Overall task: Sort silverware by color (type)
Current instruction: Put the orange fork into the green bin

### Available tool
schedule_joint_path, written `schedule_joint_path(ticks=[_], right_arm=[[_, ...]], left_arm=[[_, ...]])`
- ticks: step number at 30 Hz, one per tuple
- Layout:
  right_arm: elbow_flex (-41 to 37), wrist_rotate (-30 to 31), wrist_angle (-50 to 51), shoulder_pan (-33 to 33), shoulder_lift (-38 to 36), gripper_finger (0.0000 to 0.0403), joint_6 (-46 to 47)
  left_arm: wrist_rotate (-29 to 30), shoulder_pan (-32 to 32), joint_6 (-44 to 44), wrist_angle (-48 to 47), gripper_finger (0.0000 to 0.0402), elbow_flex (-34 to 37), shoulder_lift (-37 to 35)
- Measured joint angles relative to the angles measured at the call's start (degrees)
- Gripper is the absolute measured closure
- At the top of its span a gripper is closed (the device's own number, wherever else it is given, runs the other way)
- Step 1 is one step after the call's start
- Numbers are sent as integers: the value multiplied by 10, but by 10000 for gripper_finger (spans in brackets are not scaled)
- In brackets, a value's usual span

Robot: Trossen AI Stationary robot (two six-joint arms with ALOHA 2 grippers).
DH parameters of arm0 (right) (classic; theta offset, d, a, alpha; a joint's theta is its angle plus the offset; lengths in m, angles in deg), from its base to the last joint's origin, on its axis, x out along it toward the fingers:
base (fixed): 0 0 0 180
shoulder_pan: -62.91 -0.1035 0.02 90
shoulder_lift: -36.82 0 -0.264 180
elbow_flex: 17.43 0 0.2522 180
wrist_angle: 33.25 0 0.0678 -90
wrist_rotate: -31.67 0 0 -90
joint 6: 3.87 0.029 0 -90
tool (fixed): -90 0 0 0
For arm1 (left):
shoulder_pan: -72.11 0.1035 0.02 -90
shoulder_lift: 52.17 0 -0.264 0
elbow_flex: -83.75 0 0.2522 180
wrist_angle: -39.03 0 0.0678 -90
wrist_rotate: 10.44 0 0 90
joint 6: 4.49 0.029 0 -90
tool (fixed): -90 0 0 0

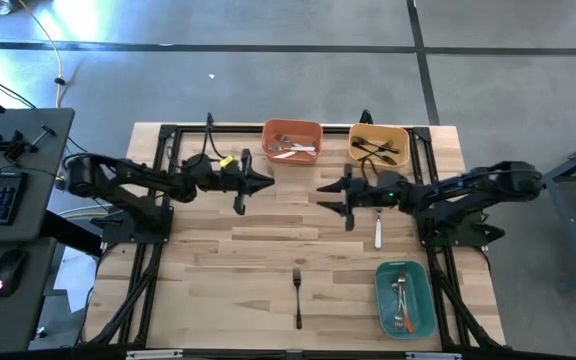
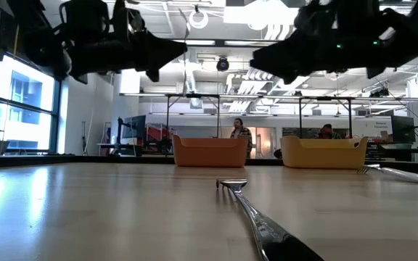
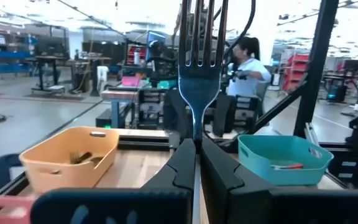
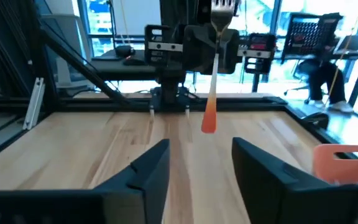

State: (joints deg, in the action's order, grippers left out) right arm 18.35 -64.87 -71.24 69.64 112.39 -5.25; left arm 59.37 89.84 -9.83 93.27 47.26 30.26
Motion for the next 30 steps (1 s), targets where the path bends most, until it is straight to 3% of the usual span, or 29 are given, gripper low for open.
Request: schedule_joint_path(ticks=[12, 20, 30], right_arm=[[128, 16, 0, -13, 144, 217, -1], [156, 23, 1, -15, 161, 222, -11], [160, 21, -4, -22, 160, 266, -16]], left_arm=[[29, -60, 26, 71, 401, -64, 109], [64, -88, 49, 83, 401, -67, 112], [86, -108, 57, 84, 401, -78, 112]])
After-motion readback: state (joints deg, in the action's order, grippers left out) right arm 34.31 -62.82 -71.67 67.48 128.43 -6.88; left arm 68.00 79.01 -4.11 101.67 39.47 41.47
